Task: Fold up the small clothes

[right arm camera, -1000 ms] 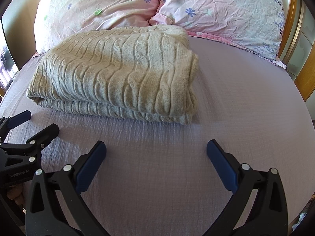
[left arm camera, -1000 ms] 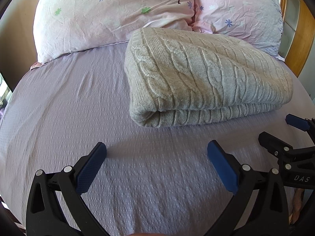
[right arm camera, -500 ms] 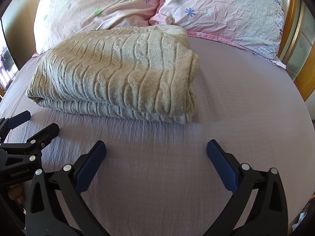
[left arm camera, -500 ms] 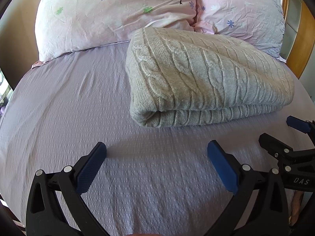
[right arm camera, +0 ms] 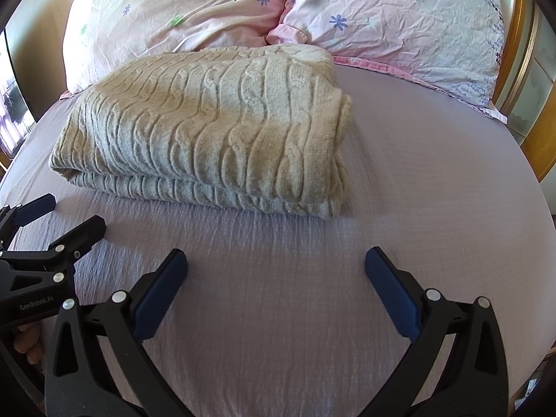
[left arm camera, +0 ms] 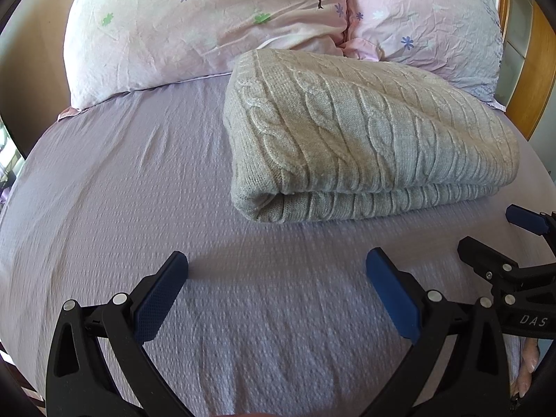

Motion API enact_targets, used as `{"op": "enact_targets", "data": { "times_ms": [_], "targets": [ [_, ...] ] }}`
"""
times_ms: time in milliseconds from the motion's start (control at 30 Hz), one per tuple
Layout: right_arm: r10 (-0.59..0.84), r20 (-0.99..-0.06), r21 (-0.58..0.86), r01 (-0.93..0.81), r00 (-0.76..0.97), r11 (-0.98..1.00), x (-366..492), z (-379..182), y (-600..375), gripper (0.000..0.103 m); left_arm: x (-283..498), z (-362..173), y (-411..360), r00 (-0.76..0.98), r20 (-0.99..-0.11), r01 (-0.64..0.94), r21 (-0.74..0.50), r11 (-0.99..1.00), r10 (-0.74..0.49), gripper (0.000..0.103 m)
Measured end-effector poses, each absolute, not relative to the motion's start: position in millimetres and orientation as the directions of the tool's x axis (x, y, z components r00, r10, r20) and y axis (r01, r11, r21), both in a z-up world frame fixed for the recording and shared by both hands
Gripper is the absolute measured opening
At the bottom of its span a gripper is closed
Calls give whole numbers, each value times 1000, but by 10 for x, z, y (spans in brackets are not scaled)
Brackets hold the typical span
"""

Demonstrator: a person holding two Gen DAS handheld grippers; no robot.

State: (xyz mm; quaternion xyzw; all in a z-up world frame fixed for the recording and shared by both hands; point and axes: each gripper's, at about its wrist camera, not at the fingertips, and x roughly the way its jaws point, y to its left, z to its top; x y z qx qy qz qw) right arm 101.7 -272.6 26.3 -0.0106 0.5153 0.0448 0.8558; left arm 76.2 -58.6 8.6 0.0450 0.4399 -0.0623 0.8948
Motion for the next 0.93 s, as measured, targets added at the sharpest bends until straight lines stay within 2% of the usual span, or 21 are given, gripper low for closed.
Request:
{"op": "enact_targets", "data": {
  "times_ms": [933],
  "targets": [
    [63, -883, 27, -85, 466, 996, 1013, 265, -2719, 101, 753, 89, -502, 608, -793, 94, 27, 995, -36, 102]
  ]
}}
